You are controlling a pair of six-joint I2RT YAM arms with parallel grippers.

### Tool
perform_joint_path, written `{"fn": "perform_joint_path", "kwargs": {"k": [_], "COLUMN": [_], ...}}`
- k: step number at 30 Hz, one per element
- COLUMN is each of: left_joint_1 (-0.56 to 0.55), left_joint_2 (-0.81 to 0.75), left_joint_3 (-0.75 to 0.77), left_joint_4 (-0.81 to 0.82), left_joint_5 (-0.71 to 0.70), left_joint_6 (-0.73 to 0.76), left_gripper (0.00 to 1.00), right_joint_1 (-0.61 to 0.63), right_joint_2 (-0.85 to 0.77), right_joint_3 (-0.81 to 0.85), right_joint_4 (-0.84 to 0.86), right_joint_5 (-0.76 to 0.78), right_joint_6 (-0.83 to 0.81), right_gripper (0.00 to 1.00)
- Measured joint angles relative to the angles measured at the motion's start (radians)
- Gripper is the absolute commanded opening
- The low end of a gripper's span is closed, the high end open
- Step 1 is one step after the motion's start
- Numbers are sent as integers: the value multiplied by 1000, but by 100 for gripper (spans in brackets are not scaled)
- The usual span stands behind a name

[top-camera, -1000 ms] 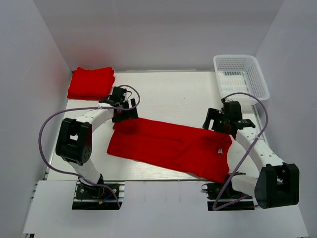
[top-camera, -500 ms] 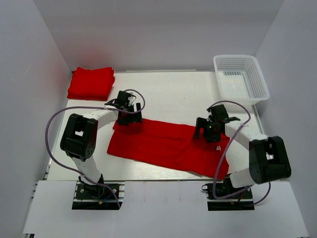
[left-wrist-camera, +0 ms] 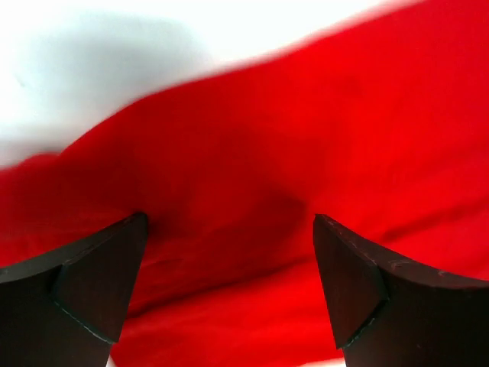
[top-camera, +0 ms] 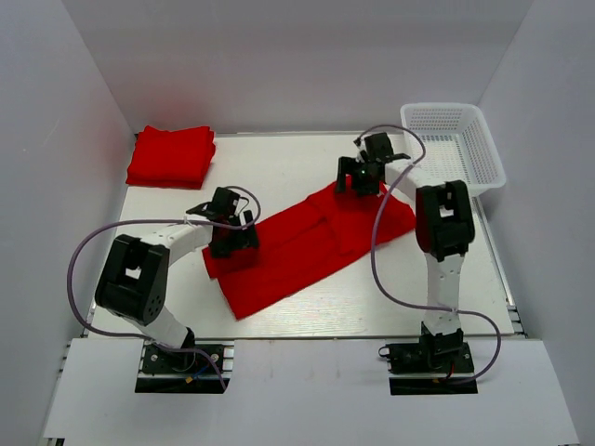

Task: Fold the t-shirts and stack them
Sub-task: Rotate the tshirt 90 degrees

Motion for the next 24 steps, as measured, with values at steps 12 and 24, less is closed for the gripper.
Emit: {"fn": "perform_joint_path", "kwargs": {"k": [12, 24], "left_joint_1": [-170, -369], "left_joint_2": [20, 292], "left_joint_3": [32, 300], "left_joint_4": [-213, -434], "left_joint_5": [204, 519], "left_joint_6": [-67, 91], "left_gripper": [100, 100], "right_joint_1": [48, 108], "right_joint_2": [378, 584], "right_joint_3": [491, 657], "right_joint_4": [183, 566], "right_joint_5": [-245, -354], "right_joint_6": [-143, 57], "right_gripper": [90, 90]}}
